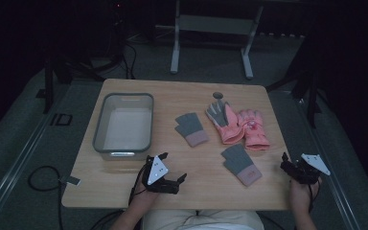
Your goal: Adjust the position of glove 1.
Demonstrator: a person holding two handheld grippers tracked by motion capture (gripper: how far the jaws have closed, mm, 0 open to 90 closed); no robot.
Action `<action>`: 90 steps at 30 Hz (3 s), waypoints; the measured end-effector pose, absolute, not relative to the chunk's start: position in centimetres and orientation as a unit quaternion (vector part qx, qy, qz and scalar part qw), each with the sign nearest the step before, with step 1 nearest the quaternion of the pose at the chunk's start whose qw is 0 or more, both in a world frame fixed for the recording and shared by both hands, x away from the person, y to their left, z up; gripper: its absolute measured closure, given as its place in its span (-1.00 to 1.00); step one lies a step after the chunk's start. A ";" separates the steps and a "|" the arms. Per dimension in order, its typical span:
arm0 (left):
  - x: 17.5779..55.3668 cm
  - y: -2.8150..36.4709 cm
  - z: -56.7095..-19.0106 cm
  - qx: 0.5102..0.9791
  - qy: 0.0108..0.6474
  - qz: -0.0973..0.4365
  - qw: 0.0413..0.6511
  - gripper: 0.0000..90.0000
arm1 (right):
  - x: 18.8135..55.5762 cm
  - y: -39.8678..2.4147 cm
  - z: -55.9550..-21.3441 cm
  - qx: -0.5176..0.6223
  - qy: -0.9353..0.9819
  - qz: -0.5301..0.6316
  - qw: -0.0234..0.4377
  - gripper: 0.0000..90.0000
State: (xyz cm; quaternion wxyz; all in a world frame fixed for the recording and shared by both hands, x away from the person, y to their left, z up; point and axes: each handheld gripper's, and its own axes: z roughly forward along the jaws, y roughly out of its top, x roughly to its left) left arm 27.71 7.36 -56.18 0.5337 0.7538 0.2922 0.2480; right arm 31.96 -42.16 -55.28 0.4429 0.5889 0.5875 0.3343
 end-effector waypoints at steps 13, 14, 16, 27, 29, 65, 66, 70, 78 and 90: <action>27.7 7.3 -56.2 0.758 0.287 0.249 0.531 -0.97 | 32.6 -41.5 -55.1 0.593 0.621 0.294 0.419 -0.70; 27.7 7.3 -56.2 0.758 0.285 0.250 0.530 -0.97 | 32.7 -41.4 -55.0 0.594 0.626 0.290 0.415 -0.70; 27.6 7.2 -56.2 0.757 0.285 0.253 0.531 -0.97 | 32.9 -41.4 -54.7 0.600 0.632 0.289 0.397 -0.70; 27.6 7.3 -56.2 0.755 0.284 0.250 0.535 -0.97 | 33.5 -40.2 -52.9 0.594 0.661 0.291 0.354 -0.71; 27.6 7.3 -56.2 0.754 0.284 0.251 0.536 -0.97 | 33.6 -40.0 -52.6 0.594 0.658 0.295 0.356 -0.72; 27.6 7.5 -56.2 0.750 0.286 0.247 0.542 -0.97 | 37.6 -33.4 -44.4 0.506 0.710 0.397 0.288 -0.67; 27.6 7.5 -56.2 0.750 0.286 0.247 0.543 -0.97 | 37.9 -33.0 -44.4 0.501 0.713 0.399 0.286 -0.62; 27.6 7.5 -56.2 0.750 0.287 0.246 0.543 -0.97 | 38.6 -31.4 -44.2 0.479 0.723 0.418 0.271 -0.53; 27.6 7.5 -56.2 0.747 0.289 0.252 0.543 -0.97 | 40.1 -28.2 -43.8 0.461 0.736 0.428 0.251 -0.47; 27.8 7.7 -56.2 0.742 0.298 0.241 0.550 -0.97 | 42.2 -23.9 -44.1 0.415 0.769 0.432 0.221 -0.28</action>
